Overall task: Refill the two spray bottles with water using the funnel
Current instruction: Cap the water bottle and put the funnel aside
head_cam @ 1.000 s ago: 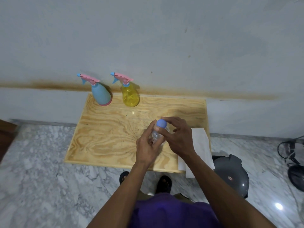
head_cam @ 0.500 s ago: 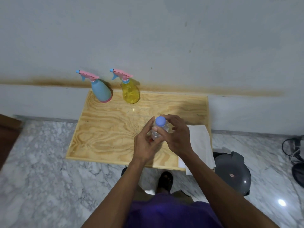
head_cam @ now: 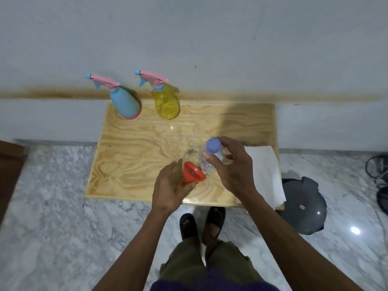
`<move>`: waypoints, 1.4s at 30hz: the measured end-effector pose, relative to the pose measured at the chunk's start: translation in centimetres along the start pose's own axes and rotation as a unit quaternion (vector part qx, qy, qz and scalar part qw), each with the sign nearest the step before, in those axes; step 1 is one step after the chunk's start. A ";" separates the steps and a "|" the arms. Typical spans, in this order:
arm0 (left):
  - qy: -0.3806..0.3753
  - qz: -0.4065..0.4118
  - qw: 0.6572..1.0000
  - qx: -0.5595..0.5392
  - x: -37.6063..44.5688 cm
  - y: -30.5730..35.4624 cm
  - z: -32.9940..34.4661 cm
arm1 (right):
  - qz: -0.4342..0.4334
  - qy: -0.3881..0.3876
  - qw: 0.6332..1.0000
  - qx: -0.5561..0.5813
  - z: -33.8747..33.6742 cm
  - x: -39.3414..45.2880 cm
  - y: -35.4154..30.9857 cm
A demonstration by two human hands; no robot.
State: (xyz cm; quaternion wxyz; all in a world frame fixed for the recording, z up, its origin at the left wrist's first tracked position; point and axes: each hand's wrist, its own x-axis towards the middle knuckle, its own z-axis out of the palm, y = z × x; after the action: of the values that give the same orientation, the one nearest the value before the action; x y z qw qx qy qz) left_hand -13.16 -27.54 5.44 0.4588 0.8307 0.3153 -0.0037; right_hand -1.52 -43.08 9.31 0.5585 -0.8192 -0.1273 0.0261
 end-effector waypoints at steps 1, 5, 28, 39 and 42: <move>-0.021 0.011 1.000 0.009 0.5 0.5 0.2 | 0.003 0.001 1.000 -0.001 0.1 0.0 0.1; -0.055 -0.064 0.994 -0.074 1.8 0.5 1.9 | -0.013 0.012 1.000 0.004 0.3 -0.1 0.7; 0.006 -0.108 0.957 -0.270 5.1 -1.6 3.4 | 0.015 0.013 1.000 0.001 1.9 -0.8 1.1; -0.046 -0.153 0.907 -0.390 5.0 1.4 2.3 | 0.018 0.031 0.999 -0.010 2.4 -0.9 1.1; -0.043 -0.166 0.887 -0.428 4.9 1.6 1.4 | 0.034 0.052 0.998 -0.017 2.5 -1.3 0.9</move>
State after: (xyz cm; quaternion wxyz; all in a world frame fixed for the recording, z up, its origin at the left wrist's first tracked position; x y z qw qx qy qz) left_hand -8.00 -26.70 4.40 0.7756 0.4884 0.3994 0.0194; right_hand -3.07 -41.42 7.39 0.5490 -0.8329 -0.0706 0.0004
